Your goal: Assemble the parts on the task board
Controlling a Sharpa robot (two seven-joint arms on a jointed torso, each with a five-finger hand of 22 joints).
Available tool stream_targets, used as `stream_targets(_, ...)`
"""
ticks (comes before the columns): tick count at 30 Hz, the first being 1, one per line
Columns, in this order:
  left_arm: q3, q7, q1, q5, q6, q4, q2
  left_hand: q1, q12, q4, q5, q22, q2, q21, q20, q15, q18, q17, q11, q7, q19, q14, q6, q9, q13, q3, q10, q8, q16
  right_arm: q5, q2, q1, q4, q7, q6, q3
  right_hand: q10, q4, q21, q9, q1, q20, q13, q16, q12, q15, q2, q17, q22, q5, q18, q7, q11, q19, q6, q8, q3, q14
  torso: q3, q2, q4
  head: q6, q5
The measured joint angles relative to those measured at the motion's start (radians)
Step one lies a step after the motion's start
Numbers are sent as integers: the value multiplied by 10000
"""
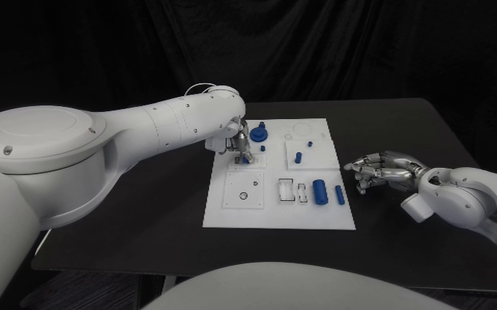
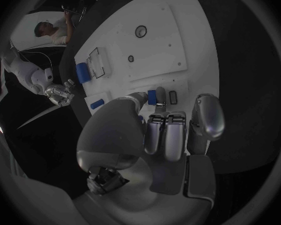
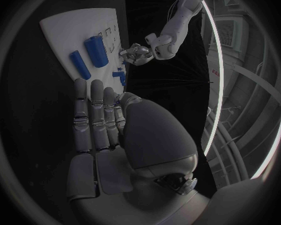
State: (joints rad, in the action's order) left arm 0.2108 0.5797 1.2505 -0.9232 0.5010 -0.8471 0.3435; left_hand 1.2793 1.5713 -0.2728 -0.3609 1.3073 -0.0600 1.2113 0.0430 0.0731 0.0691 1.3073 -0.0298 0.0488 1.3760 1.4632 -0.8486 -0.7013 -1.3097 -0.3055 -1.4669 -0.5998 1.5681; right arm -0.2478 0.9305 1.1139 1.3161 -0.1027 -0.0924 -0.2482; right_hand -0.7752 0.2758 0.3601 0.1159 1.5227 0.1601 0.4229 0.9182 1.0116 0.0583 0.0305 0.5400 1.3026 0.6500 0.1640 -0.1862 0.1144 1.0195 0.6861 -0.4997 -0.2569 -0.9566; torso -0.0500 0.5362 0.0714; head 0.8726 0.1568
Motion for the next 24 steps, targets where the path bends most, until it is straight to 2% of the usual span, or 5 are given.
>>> stream_targets(12, 4, 1, -57, 8, -556, 47, -1, 0, 0, -77, 161, 0, 0, 0, 0, -37, 0, 0, 57, 2, 0, 37, 0, 42, 0, 79, 14, 79, 0, 0, -38, -1, -23, 51, -98, 0, 0, 28, 0, 1, 40, 0, -8, 41, 0, 0, 40, 0, 7, 0, 0, 2, 0, 0, -72, 0, -28, 0, 0, -15, -5, 0, 5)
stream_targets(15, 4, 2, -76, 9, -660, 47, 1, 0, 0, -74, 291, 0, 0, 0, 0, -37, 0, 0, 71, 66, 0, 37, 72, 90, 0, 130, 0, 138, 0, 0, -46, -1, -30, 67, -126, 0, 0, 28, 0, 1, 40, 0, -8, 41, 0, 0, 40, 1, 7, 0, 0, 2, 0, 0, -72, 0, -28, 0, 0, -15, -5, 0, 14)
stream_targets(17, 4, 2, -80, 12, -694, 47, 1, -30, 0, -111, 523, 0, 30, 0, 34, -79, 0, 0, 114, 68, -35, 3, 115, 131, 0, 240, 28, 210, 0, 0, -51, -1, -32, 77, -146, 0, 0, 28, 0, 1, 40, 0, -8, 41, 0, 0, 40, 0, 7, 0, 0, 2, 0, 0, -72, 0, -28, 0, 1, -15, -5, 0, 20)
stream_targets(20, 3, 7, -83, 12, -734, 47, 5, -223, 0, -137, 1162, 0, 124, -52, 88, -132, 0, 0, 173, 70, -88, 14, 181, 252, 0, 584, 17, 388, 0, 0, -59, -2, -38, 92, -177, 0, 0, -1, 0, -9, 40, 0, -8, 41, 39, 0, 40, -10, 6, 0, 0, 2, 0, 1, -72, 0, -57, 0, 2, -15, -5, 0, 27)
stream_targets(24, 3, 8, -98, 11, -773, 44, 5, -670, 0, -162, 1649, 0, 97, -92, 167, -216, -1, 0, 287, 176, -88, 4, 179, 423, 0, 1053, 2, 619, 0, 0, -63, -3, -43, 107, -213, 0, 0, -1, 0, -9, 40, 0, -7, 41, 39, 0, 40, -10, 6, 0, 0, 2, 0, 0, -72, 0, -57, 0, 3, -15, -5, 0, 28)
